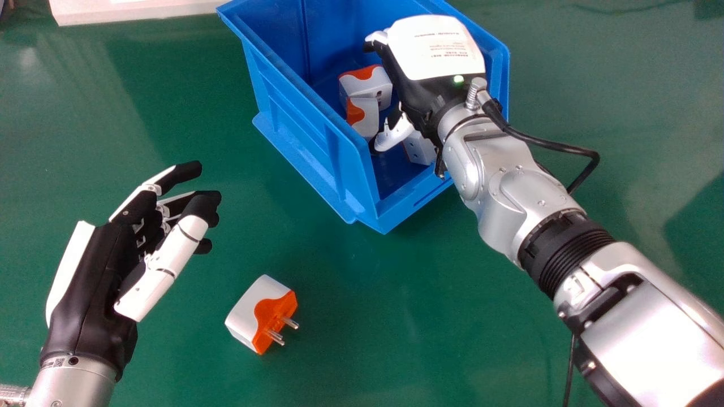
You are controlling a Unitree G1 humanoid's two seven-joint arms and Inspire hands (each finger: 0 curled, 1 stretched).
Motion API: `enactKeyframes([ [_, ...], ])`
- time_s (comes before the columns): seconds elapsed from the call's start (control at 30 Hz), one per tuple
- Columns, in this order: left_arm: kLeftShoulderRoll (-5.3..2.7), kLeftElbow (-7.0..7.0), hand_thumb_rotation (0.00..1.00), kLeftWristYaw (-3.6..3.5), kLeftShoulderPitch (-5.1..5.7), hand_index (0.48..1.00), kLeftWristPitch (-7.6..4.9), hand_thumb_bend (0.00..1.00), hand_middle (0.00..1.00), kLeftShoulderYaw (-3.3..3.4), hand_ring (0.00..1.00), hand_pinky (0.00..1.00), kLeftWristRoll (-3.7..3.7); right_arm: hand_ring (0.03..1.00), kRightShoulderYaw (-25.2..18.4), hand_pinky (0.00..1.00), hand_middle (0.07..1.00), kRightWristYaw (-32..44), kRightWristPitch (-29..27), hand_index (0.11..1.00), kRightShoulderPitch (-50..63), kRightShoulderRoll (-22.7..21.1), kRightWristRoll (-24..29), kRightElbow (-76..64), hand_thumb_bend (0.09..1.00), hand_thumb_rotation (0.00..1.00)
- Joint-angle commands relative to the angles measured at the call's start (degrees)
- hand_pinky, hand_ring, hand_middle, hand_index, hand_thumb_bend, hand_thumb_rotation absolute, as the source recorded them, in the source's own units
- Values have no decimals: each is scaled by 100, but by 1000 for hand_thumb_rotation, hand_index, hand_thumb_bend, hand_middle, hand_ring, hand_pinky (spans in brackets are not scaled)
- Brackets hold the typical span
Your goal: Pick all objects and put in blue box
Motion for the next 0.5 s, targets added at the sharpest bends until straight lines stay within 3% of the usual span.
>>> enactKeyframes([
  [0.0,79,-75,669,7,-21,836,-48,596,761,11,728,647,19,979,-18,939,983,-166,52,976,-168,-103,-27,-175,604,448],
  [0.47,144,-67,676,30,-95,841,98,597,767,-7,734,654,53,999,-234,978,999,-84,282,999,270,-285,74,-1209,570,462],
])
